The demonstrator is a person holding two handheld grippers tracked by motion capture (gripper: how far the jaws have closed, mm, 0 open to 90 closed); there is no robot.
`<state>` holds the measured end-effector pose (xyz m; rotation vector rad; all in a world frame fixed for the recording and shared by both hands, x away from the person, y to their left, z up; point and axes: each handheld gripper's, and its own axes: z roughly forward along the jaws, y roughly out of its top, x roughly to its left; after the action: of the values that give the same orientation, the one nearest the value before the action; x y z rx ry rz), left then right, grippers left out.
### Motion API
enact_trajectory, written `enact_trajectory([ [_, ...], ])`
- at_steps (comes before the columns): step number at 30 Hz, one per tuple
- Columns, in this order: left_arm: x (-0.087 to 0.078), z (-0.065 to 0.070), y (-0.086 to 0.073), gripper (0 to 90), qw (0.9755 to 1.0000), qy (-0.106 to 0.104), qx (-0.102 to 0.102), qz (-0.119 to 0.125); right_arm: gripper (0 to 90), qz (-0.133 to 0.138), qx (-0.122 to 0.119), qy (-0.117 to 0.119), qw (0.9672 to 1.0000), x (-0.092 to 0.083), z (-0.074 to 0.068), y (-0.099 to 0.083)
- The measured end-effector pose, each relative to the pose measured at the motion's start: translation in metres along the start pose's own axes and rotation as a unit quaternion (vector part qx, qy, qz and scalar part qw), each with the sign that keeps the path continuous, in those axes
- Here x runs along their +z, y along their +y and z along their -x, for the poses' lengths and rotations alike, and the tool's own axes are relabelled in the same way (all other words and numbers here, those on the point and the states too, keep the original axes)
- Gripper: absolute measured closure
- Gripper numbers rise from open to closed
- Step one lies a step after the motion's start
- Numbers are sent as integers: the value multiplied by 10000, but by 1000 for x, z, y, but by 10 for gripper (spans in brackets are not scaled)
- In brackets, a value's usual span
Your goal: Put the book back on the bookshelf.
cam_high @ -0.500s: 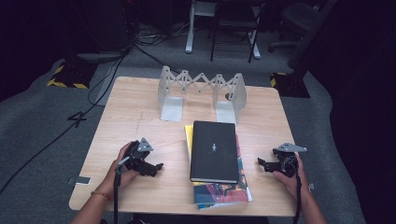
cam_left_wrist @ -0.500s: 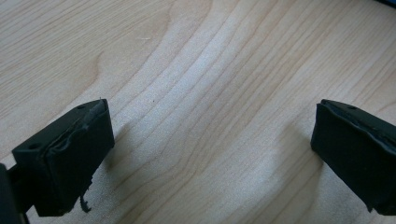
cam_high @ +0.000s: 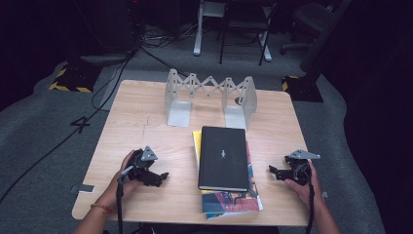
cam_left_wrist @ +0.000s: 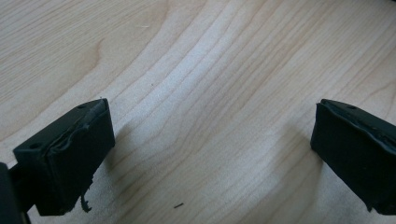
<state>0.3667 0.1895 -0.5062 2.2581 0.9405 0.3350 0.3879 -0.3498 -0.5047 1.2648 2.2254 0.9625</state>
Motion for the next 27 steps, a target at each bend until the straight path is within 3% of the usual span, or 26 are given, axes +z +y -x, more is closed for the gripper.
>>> enact_trajectory([
  [11, -2, 1, -2, 4, 9999, -83, 136, -1, 181, -210, -229, 206, 9993, -9, -1, 0],
  [19, -2, 1, -2, 2, 9998, -111, 148, -2, 215, 46, -578, 393, 9975, -28, -21, 14],
  [27, -2, 1, -2, 4, 9999, -101, 135, 2, 220, 180, -792, 681, 9944, -33, -36, 21],
])
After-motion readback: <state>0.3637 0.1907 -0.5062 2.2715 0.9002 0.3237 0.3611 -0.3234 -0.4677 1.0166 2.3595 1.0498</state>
